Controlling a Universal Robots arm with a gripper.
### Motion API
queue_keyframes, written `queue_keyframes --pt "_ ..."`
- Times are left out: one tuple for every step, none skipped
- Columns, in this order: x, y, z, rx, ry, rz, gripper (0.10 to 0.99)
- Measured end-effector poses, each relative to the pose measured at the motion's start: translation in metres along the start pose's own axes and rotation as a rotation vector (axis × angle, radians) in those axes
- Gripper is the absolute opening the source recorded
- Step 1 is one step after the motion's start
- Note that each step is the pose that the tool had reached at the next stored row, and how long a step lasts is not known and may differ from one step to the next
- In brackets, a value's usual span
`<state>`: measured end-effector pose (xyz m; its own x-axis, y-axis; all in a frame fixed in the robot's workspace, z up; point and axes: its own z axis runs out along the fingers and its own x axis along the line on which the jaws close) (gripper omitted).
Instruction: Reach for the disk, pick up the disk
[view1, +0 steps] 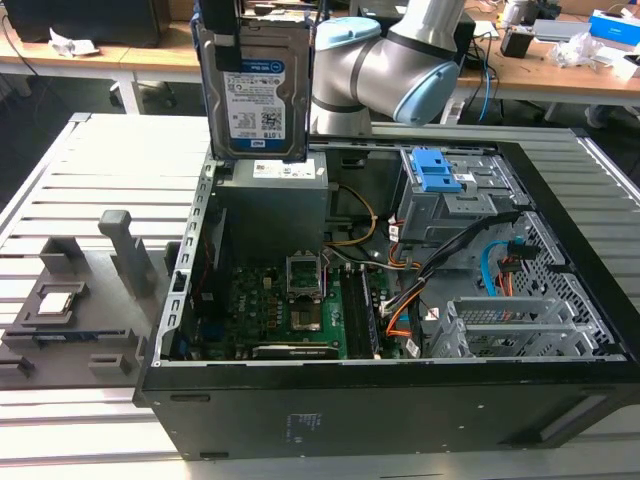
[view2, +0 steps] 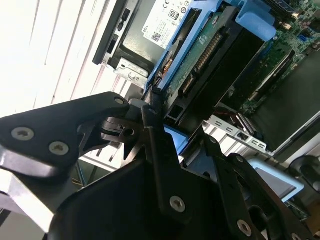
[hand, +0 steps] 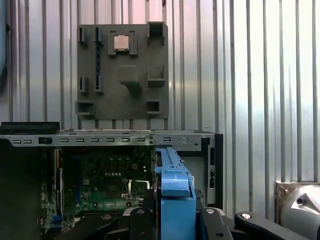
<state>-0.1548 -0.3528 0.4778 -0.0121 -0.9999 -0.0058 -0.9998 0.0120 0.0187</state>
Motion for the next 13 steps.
queue_keyframes --pt "0.0000 -0.0010 0.0007 0.000 0.0003 0.000 0.365" --pt "0.0000 -0.0032 0.0020 0.000 0.0009 0.000 0.365" --pt "-0.0001 -0.0049 0.0030 0.000 0.0015 0.000 0.365" --pt "-0.0001 -0.0066 0.0040 0.000 0.0021 0.000 0.365" --pt "-0.0001 -0.0079 0.0047 0.000 0.0025 0.000 0.365" --pt "-0.0001 -0.0091 0.0053 0.000 0.0028 0.000 0.365" --pt "-0.0001 -0.0104 0.0059 0.000 0.0031 0.000 0.365" --pt "-0.0001 -0.0117 0.0064 0.000 0.0034 0.000 0.365" --pt "-0.0002 -0.0130 0.0070 0.000 0.0036 0.000 0.365" --pt "-0.0002 -0.0141 0.0077 0.000 0.0039 0.000 0.365" --pt "-0.0002 -0.0160 0.0087 0.000 0.0045 0.000 0.365" --pt "-0.0002 -0.0176 0.0096 0.000 0.0049 0.000 0.365" --pt "-0.0003 -0.0193 0.0106 0.000 0.0054 0.000 0.365"
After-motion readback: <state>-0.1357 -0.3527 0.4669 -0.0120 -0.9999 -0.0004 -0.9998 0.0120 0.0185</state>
